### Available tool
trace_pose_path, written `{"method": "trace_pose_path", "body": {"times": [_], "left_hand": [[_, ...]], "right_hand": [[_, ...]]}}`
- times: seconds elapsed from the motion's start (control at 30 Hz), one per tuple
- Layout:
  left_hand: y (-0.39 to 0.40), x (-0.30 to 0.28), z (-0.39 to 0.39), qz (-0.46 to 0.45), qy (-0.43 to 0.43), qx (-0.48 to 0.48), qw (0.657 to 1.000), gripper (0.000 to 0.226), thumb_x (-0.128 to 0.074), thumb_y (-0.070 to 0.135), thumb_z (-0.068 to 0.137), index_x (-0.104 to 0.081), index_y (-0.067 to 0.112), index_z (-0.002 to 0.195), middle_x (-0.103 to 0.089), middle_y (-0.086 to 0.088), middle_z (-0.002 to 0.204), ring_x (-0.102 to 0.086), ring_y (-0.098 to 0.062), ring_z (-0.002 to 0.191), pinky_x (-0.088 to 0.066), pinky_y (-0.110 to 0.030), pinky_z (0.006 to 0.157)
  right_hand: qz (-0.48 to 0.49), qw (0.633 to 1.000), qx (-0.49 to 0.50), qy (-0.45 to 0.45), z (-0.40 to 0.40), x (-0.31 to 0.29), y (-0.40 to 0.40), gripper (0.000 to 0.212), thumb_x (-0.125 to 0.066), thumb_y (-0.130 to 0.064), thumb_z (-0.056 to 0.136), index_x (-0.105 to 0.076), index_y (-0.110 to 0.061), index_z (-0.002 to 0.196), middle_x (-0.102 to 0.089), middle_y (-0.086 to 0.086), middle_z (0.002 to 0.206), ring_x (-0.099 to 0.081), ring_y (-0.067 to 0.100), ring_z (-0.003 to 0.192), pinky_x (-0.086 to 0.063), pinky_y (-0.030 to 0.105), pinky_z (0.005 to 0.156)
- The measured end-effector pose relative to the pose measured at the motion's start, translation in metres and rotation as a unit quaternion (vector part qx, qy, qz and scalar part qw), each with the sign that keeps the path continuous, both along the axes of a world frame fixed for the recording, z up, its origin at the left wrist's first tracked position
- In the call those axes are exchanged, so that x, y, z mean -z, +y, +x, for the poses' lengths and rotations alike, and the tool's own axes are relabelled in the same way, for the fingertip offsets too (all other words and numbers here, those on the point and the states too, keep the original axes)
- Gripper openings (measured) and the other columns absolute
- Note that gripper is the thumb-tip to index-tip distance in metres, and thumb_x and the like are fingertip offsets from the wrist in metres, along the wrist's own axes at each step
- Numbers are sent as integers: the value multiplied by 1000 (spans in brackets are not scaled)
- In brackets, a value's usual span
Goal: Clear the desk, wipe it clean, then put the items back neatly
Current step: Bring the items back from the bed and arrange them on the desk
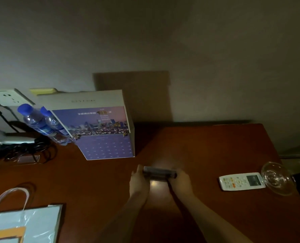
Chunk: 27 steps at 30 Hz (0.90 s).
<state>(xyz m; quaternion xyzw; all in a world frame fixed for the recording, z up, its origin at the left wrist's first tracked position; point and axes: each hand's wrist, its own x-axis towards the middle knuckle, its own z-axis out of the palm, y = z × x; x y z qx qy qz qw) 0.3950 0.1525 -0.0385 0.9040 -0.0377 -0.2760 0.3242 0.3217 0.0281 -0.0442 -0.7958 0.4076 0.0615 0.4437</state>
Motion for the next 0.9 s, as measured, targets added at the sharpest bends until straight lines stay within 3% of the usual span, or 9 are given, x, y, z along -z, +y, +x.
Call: {"method": "trace_pose_path", "body": {"times": [0.23, 0.33, 0.47, 0.6, 0.73, 0.83, 0.9], "left_hand": [[-15, -4, -8, 17, 33, -133, 990, 40, -61, 15, 90, -44, 4, 124, -50, -12, 126, -55, -27, 112, -46, -31, 87], [-20, 3, 5, -5, 43, -168, 985, 31, -56, 14, 92, -51, 1, 120, -59, -13, 121, -58, -25, 109, -49, -34, 91], [-33, -1, 25, -31, 6, -151, 988, 28, -51, 14, 95, -56, 4, 121, -62, -10, 120, -60, -21, 108, -43, -21, 79], [-52, -9, 40, -50, 0, -130, 990, 34, -45, 6, 96, -53, 8, 129, -58, -10, 127, -54, -23, 117, -43, -28, 93], [-63, -9, 58, -58, -8, -130, 990, 34, -41, 3, 96, -53, 6, 127, -59, -12, 124, -55, -25, 113, -43, -30, 93], [-69, -10, 69, -49, 2, -141, 989, 32, -39, 3, 97, -53, 4, 125, -59, -15, 123, -55, -25, 112, -44, -30, 93], [-73, -12, 73, -44, 7, -143, 989, 32, -38, 3, 97, -51, 3, 126, -57, -15, 125, -54, -25, 115, -42, -29, 94]], "right_hand": [[-11, 998, 34, 52, 3, 15, -2, 11, -61, -20, 87, -68, -12, 92, -63, 0, 75, -51, 9, 56, -33, 16, 44], [9, 997, 66, 45, 13, 16, -5, 12, -60, -15, 88, -66, -7, 82, -58, -1, 64, -50, 12, 54, -40, 28, 51], [-15, 998, 51, 43, 41, 10, -20, 16, -57, -17, 90, -64, -7, 80, -56, 2, 68, -51, 16, 61, -38, 25, 49], [7, 998, 57, 14, 74, 12, -36, 32, -55, -15, 92, -49, -22, 62, -62, 12, 76, -61, 29, 71, -52, 42, 68], [18, 998, 62, 6, 101, 15, -48, 15, -55, -16, 94, -59, -14, 79, -64, 11, 88, -63, 23, 80, -53, 37, 73], [13, 998, 59, -7, 117, 18, -52, 16, -58, -14, 91, -60, -13, 75, -66, 16, 96, -63, 29, 91, -52, 43, 83], [21, 997, 74, -19, 123, 19, -51, 11, -58, -12, 91, -65, -4, 88, -67, 17, 97, -64, 29, 92, -52, 43, 84]]}}
